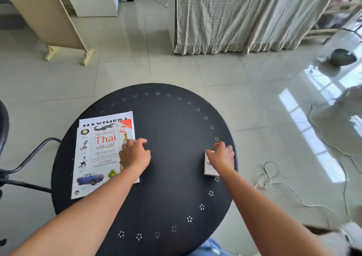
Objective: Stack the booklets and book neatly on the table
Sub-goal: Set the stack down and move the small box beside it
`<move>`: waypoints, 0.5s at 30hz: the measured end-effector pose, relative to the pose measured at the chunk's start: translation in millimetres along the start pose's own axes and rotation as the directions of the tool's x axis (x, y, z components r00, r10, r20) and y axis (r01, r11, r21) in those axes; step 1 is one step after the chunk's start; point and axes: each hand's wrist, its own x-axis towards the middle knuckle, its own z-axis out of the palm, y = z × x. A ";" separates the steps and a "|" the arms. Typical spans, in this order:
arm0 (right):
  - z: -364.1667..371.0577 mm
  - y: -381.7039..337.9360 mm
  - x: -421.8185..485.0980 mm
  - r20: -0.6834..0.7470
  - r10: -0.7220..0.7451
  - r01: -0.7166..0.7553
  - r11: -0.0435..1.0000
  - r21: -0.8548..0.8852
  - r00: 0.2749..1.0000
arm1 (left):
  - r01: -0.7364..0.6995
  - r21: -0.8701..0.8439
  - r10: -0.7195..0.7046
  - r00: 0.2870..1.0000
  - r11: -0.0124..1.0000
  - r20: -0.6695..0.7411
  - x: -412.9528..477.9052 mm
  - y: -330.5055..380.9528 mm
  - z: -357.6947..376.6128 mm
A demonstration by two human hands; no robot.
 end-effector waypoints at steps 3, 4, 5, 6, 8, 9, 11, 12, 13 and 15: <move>11.2 8.5 -9.0 0.011 0.010 -0.008 0.986 -0.165 1.000 | 0.052 0.100 -0.055 0.998 0.994 0.027 3.5 -19.6 -0.2; 15.9 10.3 -11.8 0.024 0.018 -0.014 0.982 -0.188 1.000 | 0.079 0.122 -0.084 0.996 0.989 0.039 4.3 -24.9 0.5; 20.5 11.8 -14.3 0.034 0.027 -0.020 0.980 -0.198 0.999 | 0.103 0.135 -0.111 0.992 0.985 0.054 4.3 -29.2 1.5; 24.7 13.0 -16.3 0.038 0.034 -0.026 0.979 -0.203 0.999 | 0.118 0.138 -0.129 0.989 0.983 0.067 4.6 -32.3 2.7; 31.3 14.0 -18.7 0.028 0.035 -0.028 0.977 -0.211 0.999 | 0.118 0.124 -0.128 0.989 0.985 0.079 5.3 -36.9 5.1; 33.3 13.6 -19.0 0.020 0.032 -0.027 0.977 -0.210 0.999 | 0.111 0.118 -0.121 0.990 0.987 0.076 5.7 -38.0 5.8; 34.8 12.5 -18.5 0.009 0.028 -0.026 0.982 -0.187 1.000 | 0.099 0.117 -0.107 0.992 0.988 0.069 5.8 -39.1 6.3; 35.3 11.5 -18.2 0.006 0.024 -0.022 0.984 -0.175 1.000 | 0.093 0.116 -0.101 0.993 0.989 0.065 5.8 -40.2 6.4; 35.8 10.3 -17.8 0.004 0.020 -0.019 0.986 -0.165 1.000 | 0.087 0.114 -0.095 0.994 0.990 0.059 5.8 -41.4 6.6; 38.3 4.8 -18.1 0.002 0.005 -0.005 0.989 -0.146 1.000 | 0.076 0.105 -0.080 0.996 0.992 0.041 6.2 -45.9 5.5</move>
